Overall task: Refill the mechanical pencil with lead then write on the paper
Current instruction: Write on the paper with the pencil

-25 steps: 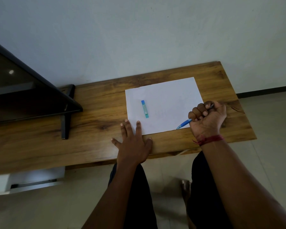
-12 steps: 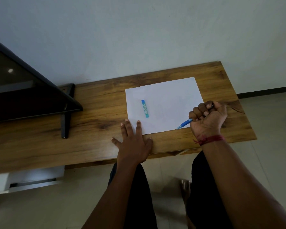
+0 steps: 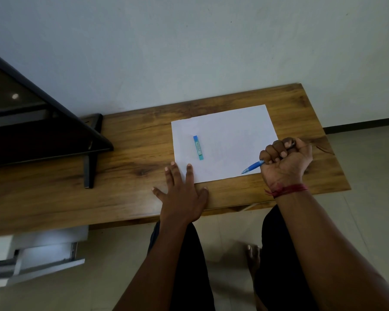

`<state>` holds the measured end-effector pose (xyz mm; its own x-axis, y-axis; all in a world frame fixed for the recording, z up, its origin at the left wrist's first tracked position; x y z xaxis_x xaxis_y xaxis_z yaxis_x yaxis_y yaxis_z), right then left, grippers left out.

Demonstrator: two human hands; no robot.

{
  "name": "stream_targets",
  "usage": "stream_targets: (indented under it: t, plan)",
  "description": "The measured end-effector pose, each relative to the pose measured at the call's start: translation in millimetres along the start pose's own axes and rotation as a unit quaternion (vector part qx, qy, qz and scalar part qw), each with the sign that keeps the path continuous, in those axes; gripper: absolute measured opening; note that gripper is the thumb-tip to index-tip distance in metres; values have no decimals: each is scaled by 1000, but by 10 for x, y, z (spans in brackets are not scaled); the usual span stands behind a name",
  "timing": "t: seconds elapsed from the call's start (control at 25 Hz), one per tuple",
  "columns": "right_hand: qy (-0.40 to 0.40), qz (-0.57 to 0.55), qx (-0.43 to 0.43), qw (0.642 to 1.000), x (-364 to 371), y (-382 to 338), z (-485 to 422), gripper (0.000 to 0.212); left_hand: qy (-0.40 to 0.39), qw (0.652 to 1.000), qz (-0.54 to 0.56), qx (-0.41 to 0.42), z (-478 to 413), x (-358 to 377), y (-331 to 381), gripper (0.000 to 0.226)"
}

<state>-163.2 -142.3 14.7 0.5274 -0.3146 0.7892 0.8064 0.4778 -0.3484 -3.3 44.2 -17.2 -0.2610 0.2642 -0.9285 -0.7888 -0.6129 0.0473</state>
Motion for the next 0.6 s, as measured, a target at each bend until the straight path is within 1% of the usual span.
stream_targets:
  t: [0.28, 0.44, 0.6]
  plan:
    - [-5, 8, -8, 1000, 38, 20, 27, 14, 1, 1000, -6, 0, 5, -1, -32, 78]
    - [3, 5, -1, 1000, 31, 17, 10, 27, -2, 1000, -4, 2, 12, -9, -34, 78]
    - [0, 2, 2, 1000, 40, 16, 10, 31, -3, 1000, -5, 2, 22, -26, -26, 77]
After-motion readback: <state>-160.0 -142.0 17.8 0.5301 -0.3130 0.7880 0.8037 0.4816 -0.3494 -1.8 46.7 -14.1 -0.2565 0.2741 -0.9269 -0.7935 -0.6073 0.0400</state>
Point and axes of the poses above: each hand's wrist, its own z-axis away from the middle knuckle, its own x-axis out of the palm, y = z × x, the point moved 3 cm from there along -z, towards the middle knuckle, and after that the axes turned 9 degrees about -z, right-handed, at the moved point
